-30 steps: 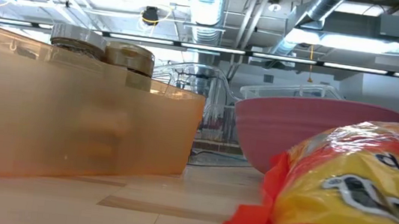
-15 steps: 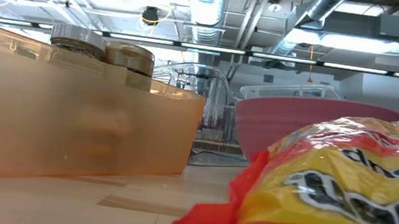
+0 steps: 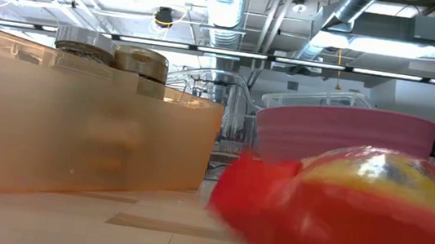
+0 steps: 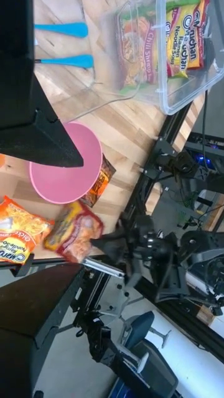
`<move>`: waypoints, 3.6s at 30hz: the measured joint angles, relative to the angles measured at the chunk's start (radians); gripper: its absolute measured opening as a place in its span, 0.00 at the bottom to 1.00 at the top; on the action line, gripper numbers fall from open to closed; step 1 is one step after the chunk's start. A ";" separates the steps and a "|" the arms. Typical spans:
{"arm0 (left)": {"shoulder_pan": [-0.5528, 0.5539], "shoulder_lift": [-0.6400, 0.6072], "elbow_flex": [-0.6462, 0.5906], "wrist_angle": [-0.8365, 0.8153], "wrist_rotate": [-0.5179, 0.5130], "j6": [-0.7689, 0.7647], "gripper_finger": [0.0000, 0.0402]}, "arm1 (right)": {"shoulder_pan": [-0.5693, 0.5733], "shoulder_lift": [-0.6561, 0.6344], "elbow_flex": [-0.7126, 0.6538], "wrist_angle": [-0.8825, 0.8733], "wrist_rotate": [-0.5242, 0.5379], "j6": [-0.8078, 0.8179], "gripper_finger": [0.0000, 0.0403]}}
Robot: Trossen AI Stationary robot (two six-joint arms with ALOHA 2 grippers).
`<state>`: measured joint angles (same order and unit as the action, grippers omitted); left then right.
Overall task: Pick & Place Food Item
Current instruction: Put the red noodle pack into the transparent container
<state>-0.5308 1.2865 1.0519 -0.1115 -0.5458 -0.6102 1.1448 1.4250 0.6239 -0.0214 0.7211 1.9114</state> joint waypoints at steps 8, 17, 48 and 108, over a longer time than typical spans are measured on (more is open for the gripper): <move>0.000 -0.001 0.000 0.000 -0.008 0.000 0.64 | 0.002 -0.181 0.000 -0.218 0.090 -0.001 0.00; 0.000 -0.001 0.000 0.000 -0.030 0.000 0.64 | -0.052 -0.271 0.000 -0.155 0.152 -0.162 0.00; 0.016 0.496 -0.001 1.116 -0.037 -0.718 0.64 | -0.329 -0.281 0.045 0.935 0.219 -1.867 0.00; 0.151 0.529 0.093 1.231 -0.110 -0.640 0.18 | -0.551 -0.272 0.045 0.972 -0.049 -2.129 0.00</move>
<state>-0.3801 1.8153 1.1454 1.1194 -0.6559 -1.2502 0.5934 1.1530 0.6685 0.9502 0.6724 -0.2176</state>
